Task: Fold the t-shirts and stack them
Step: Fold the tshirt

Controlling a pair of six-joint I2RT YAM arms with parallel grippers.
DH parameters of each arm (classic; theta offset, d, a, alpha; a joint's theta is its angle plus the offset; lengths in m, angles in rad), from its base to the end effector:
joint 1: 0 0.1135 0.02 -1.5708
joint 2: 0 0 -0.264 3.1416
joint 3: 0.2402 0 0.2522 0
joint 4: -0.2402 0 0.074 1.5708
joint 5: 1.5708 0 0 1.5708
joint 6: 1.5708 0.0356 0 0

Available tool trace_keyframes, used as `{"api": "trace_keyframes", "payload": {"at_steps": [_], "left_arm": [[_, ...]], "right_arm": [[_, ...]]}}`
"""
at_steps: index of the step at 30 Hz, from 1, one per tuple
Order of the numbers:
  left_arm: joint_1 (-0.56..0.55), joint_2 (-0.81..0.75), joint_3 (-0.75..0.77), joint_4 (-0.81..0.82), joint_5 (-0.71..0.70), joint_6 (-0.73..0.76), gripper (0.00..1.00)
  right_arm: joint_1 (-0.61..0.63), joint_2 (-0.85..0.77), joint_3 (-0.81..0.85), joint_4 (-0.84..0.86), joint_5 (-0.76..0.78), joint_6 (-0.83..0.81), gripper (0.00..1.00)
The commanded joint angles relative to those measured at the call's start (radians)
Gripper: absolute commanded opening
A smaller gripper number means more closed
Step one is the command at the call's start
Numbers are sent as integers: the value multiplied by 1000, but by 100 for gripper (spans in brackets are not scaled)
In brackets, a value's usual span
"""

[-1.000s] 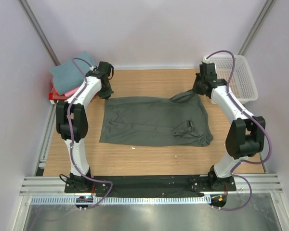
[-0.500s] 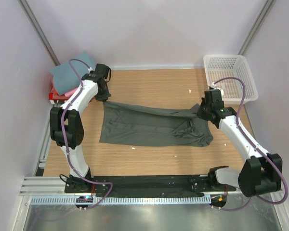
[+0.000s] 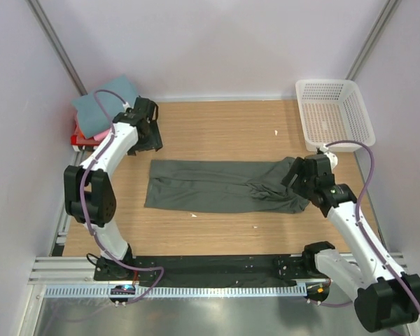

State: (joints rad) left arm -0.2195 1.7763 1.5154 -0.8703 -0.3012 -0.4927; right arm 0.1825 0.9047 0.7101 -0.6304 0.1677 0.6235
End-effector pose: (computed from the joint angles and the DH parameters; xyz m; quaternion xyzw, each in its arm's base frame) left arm 0.3654 -0.0707 0.2690 -0.1638 0.9515 0.0621 0.2531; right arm 0.1809 0.0273 0.2524 0.2328 0.8989 0.0706 0.3645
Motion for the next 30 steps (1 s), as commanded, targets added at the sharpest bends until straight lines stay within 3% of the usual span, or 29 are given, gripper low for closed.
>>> {"api": "trace_keyframes", "payload": {"at_steps": [1,8,10,18,22,30], "left_arm": [[-29,-40,23,63,23,-9,75],[-159,133,72,82,-15,-27,72],[-161,202,71,102,43,-49,70],[-170,270,26,68,44,-92,66],[-199,200,-67,54,43,-133,65],[-303,-56,-453,111,164,-266,65]], "right_arm": [[46,-40,-37,11,-36,88,80],[135,191,-84,142,-39,145,80],[135,264,-67,188,-30,134,80],[120,673,153,258,13,56,80],[78,912,377,221,3,-11,79],[92,1411,1158,118,-224,-180,78]]}}
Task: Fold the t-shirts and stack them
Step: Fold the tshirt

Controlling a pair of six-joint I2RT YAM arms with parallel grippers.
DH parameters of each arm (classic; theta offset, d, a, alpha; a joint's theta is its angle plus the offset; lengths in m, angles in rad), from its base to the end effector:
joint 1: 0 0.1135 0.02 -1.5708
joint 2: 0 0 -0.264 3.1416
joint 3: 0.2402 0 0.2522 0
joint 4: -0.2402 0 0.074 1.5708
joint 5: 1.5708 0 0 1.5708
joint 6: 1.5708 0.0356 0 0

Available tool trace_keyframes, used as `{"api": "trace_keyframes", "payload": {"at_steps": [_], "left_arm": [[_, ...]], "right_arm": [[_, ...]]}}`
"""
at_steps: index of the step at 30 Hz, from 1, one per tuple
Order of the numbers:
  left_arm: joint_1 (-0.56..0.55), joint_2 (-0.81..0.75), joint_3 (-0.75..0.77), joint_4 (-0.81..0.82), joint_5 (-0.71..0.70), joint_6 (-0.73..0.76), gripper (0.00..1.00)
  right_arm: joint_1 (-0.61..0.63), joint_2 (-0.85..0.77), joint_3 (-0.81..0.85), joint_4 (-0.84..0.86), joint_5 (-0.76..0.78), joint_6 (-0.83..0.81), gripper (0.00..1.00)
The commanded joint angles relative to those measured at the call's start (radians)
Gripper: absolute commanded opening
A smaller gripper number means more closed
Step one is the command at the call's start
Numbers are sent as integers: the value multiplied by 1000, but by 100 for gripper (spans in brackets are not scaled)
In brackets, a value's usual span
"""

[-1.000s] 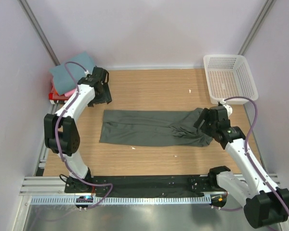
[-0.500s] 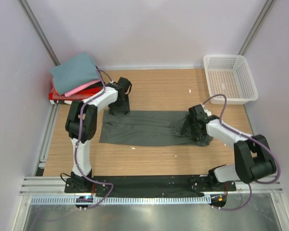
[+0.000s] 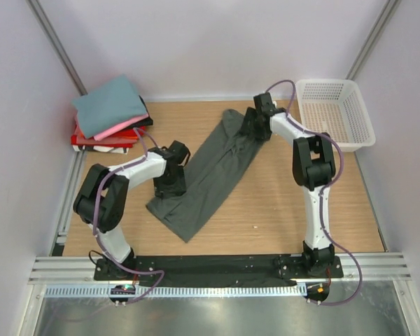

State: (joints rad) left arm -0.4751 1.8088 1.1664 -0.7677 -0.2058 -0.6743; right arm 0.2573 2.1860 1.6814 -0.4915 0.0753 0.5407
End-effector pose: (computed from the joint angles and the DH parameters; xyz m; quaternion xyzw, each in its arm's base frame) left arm 0.2983 -0.1453 0.1639 -0.1068 0.9858 0.0425 0.1227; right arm 0.4604 0.1184 0.1713 0.1459 0.9472 0.0768 0.2750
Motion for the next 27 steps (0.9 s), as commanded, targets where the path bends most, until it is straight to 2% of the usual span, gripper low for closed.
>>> {"api": "trace_keyframes", "payload": {"at_steps": [1,2,4,6,9,13,19,22,24,25,26,27], "left_arm": [[-94,-110,-129,16,89,-103,65],[-121,-129,-160,37,129,-123,65],[-202,-175,-218,59,157,-192,65],[-244,-195,-252,87,199,-232,66],[-290,-226,-246,79,200,-268,66],[-316,-293,-237,99,296,-309,68],[-367,-370,-237,97,377,-384,69],[-392,-457,-246,94,352,-412,68],[-395,-520,-217,33,274,-400,69],[-395,-540,-194,0,229,-390,70],[-395,-555,-177,-74,115,-380,70],[-393,-572,-142,-106,79,-360,72]], "right_arm": [[25,176,260,-53,-175,-107,79],[28,273,405,-67,-196,-114,79],[36,363,589,-100,-245,-127,79],[40,449,668,-108,-287,-124,79],[42,471,680,-67,-305,-108,80],[43,480,638,72,-368,-87,80],[42,532,658,160,-447,-99,84],[42,563,759,136,-499,-107,89],[43,548,790,101,-503,-129,90],[43,516,755,100,-458,-140,93],[43,435,711,114,-428,-148,94],[43,379,660,135,-399,-163,96]]}}
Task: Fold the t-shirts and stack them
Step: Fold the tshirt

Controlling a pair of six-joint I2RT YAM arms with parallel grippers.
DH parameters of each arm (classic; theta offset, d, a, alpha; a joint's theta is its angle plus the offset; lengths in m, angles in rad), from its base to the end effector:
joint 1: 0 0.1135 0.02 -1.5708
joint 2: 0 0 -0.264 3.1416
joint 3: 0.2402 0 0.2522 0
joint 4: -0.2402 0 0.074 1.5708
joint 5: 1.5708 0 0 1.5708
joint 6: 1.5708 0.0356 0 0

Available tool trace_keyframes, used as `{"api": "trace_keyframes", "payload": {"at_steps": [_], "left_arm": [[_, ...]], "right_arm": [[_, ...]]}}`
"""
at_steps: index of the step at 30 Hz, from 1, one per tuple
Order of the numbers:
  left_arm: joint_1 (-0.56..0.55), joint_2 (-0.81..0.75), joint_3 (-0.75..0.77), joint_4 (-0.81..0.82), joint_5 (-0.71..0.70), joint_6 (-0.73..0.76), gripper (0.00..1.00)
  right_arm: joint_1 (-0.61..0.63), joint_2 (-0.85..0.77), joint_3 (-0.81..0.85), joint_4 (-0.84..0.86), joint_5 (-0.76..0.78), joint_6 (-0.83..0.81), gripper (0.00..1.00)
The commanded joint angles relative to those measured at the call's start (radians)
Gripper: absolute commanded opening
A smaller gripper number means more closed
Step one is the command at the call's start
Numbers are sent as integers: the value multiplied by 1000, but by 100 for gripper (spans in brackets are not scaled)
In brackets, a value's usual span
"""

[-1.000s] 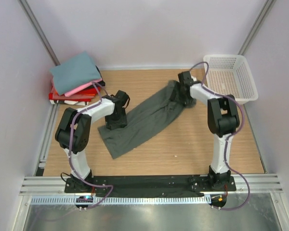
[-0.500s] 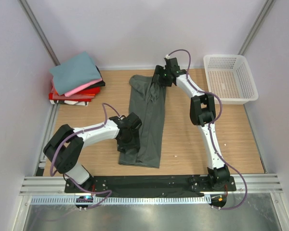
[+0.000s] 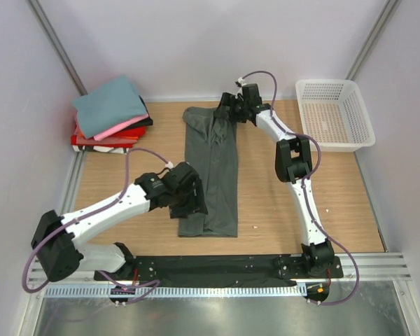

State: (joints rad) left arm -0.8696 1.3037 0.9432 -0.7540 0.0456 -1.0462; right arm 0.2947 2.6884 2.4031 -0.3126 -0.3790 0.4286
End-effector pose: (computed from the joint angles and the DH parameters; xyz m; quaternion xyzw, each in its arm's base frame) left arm 0.1594 -0.1913 0.2395 -0.0807 0.9705 -0.1977 0.1119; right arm 0.5682 0.1862 0.1574 -0.0298 0.8721 0.3182 0.3705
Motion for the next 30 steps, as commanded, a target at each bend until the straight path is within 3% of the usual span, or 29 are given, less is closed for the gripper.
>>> {"api": "trace_keyframes", "payload": {"at_steps": [1,3,8,12,14,17,23,26,30], "left_arm": [[3,-93,97,-148,-214,29,73],[7,-127,124,-205,-289,63,74],[55,-185,98,-203,-314,89,76],[81,-230,49,-166,-305,94,76],[92,-248,16,-142,-300,94,76],[106,-251,-27,-111,-294,92,76],[133,-241,-119,-31,-253,94,74],[138,-241,-162,-2,-247,92,74],[142,-254,-224,53,-243,83,74]], "right_arm": [[6,-168,-137,-34,127,-66,100],[4,-287,-185,-72,199,-99,100],[6,-580,-387,-126,374,-108,100],[6,-810,-652,-137,453,-87,100],[6,-890,-740,-204,457,-25,100],[35,-1071,-1069,-204,417,62,100],[153,-1425,-1543,-175,359,287,99],[256,-1585,-1744,-106,324,451,93],[403,-1705,-1883,-59,344,599,84]]}}
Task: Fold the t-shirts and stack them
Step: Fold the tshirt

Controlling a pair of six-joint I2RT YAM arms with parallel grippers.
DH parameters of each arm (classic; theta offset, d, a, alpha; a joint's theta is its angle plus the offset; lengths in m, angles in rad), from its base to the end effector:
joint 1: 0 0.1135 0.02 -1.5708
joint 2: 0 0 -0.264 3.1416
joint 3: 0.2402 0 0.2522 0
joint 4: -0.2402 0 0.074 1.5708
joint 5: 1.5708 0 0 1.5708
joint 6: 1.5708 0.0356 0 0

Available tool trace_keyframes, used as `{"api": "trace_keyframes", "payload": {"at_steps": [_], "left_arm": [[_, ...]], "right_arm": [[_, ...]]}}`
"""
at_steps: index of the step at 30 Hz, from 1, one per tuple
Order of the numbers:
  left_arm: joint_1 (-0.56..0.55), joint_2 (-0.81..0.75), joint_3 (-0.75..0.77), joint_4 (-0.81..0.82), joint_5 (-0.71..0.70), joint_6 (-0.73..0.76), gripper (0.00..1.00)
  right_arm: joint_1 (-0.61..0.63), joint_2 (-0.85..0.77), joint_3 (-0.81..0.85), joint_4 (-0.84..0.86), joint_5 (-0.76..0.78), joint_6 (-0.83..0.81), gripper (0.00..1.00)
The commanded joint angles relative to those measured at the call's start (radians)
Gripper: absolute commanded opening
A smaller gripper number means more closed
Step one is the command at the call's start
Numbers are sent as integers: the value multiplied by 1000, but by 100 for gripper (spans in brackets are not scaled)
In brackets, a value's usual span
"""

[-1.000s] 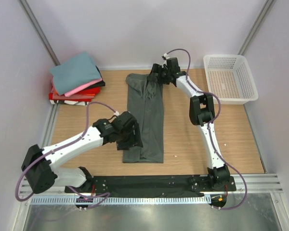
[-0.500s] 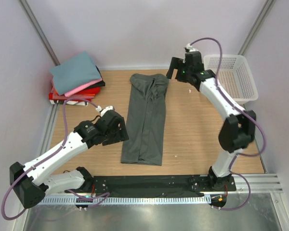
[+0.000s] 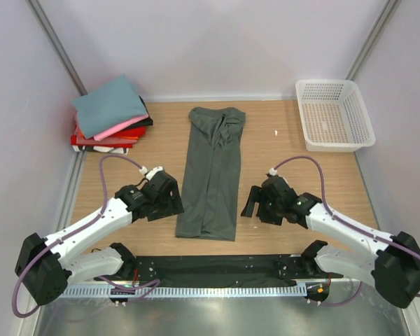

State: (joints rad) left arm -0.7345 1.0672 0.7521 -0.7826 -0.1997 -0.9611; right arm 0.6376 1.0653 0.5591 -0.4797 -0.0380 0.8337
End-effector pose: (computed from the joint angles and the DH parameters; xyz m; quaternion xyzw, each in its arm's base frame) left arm 0.1485 -0.1246 0.2289 -0.1326 0.9585 -0.1107 0.2269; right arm 0.1567 0.1178 0.1868 0.0883 0.9533 0.2069 0.2015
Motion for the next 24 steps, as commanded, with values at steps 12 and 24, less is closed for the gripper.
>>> {"api": "trace_keyframes", "payload": {"at_steps": [12,24], "left_arm": [[44,14,-138,160,55,-10,72],[49,-29,-203,177,105,-42,69]], "right_arm": [[352,50,-51,176,184,350,59],[450,156,-67,240,222,418,42]]}}
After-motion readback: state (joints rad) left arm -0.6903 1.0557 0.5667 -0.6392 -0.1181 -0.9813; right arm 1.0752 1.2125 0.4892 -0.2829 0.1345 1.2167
